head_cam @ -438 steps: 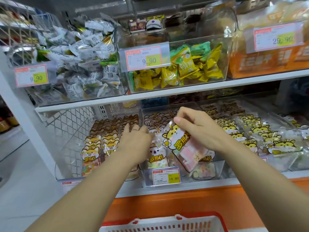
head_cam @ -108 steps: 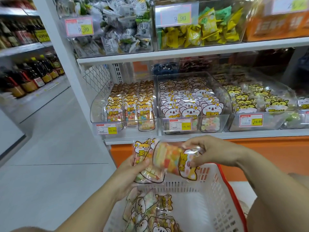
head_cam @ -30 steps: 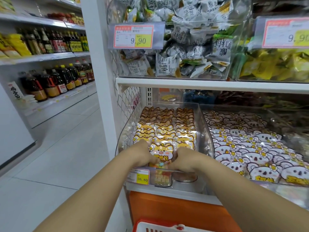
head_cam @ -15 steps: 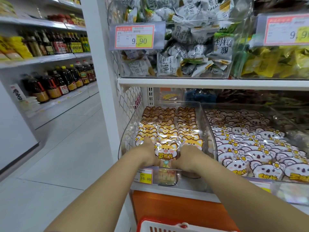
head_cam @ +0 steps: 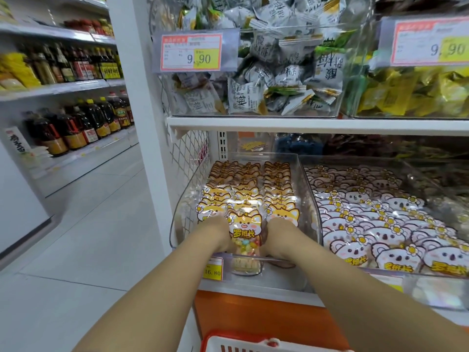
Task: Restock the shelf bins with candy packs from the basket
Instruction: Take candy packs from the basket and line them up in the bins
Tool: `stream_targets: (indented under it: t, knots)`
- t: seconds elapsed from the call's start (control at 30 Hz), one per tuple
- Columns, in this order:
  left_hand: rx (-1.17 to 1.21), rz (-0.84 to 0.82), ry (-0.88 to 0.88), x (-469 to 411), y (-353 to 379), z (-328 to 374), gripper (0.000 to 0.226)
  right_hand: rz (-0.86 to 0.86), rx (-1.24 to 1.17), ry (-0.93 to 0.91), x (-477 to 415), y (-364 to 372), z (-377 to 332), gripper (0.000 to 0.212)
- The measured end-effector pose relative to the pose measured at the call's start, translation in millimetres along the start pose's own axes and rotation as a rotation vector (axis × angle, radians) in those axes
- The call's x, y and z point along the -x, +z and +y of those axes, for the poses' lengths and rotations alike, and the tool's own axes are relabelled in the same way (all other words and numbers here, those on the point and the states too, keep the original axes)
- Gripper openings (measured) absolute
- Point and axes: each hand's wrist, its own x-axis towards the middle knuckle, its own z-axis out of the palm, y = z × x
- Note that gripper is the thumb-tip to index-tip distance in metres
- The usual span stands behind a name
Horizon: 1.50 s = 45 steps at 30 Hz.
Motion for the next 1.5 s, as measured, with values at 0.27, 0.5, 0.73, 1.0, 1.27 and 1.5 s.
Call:
stream_targets:
  t: [0.27,0.5,0.73,1.0,1.27,1.5]
  knots:
    - [-0.143,0.013,-0.001,20,-11,5,0.044,0.006,0.081,-0.096,32,-27,-8,0.034]
    - [0.190,0.576,0.241,105,13,8,0.039,0.369,-0.142,-0.441,108,-9,15,0.030]
    - [0.299,0.400,0.476,166,147,14,0.023,0.233,-0.246,-0.431,179,87,101,0.015]
    - [0.097,-0.250,0.253,144,323,-26,0.031,-0.345,-0.278,0.148,179,238,224,0.025]
    - [-0.158,-0.559,0.148,133,394,-47,0.051,-0.611,-0.434,0.275,180,326,212,0.038]
    - [-0.287,-0.481,0.256,140,397,-47,0.059,-0.610,-0.320,0.245,176,372,183,0.034]
